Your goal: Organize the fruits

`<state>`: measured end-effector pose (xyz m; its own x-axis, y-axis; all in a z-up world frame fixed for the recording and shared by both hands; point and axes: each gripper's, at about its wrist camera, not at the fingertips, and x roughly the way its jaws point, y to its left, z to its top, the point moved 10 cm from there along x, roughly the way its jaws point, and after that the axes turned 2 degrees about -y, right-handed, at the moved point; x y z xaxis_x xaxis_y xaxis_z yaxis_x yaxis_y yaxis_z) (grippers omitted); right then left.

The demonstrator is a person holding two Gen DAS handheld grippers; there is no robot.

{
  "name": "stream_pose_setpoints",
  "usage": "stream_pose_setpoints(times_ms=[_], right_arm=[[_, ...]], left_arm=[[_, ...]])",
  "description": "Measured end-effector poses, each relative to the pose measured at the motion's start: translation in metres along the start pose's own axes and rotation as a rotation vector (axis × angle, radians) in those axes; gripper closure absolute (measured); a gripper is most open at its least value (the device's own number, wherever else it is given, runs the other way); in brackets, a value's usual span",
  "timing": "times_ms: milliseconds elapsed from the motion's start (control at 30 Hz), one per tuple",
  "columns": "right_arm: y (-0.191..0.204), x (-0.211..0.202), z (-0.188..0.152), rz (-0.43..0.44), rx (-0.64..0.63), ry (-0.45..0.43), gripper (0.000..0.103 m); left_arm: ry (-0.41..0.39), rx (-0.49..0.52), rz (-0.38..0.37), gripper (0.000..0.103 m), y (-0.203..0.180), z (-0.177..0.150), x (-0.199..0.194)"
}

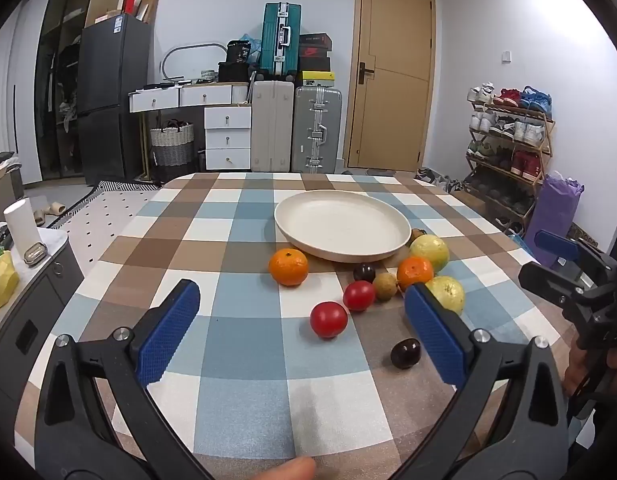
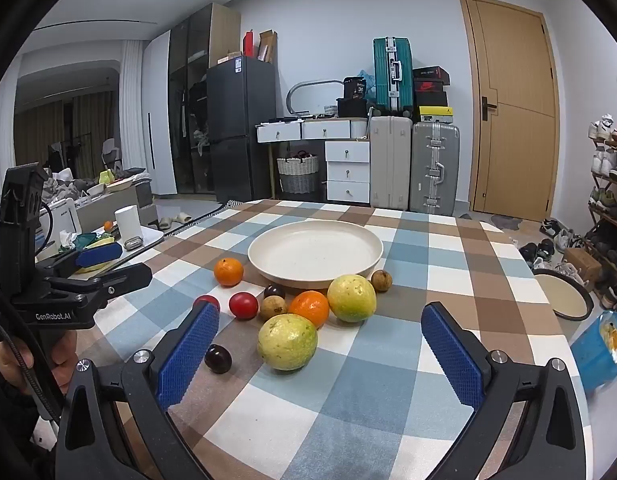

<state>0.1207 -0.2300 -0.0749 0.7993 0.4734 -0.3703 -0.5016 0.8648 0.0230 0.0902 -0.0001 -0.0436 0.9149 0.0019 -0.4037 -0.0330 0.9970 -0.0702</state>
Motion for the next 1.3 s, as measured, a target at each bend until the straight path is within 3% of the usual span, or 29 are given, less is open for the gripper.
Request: stream_pose_setpoints(times_ms=[1300], right_arm=[[-0.0011,0.0006,-0.0006,-0.001,0.003,0.003,0.0]], left_arm=[[0.001,-0.003,0.007,0.001,0.0001,-0.0002,0.0]])
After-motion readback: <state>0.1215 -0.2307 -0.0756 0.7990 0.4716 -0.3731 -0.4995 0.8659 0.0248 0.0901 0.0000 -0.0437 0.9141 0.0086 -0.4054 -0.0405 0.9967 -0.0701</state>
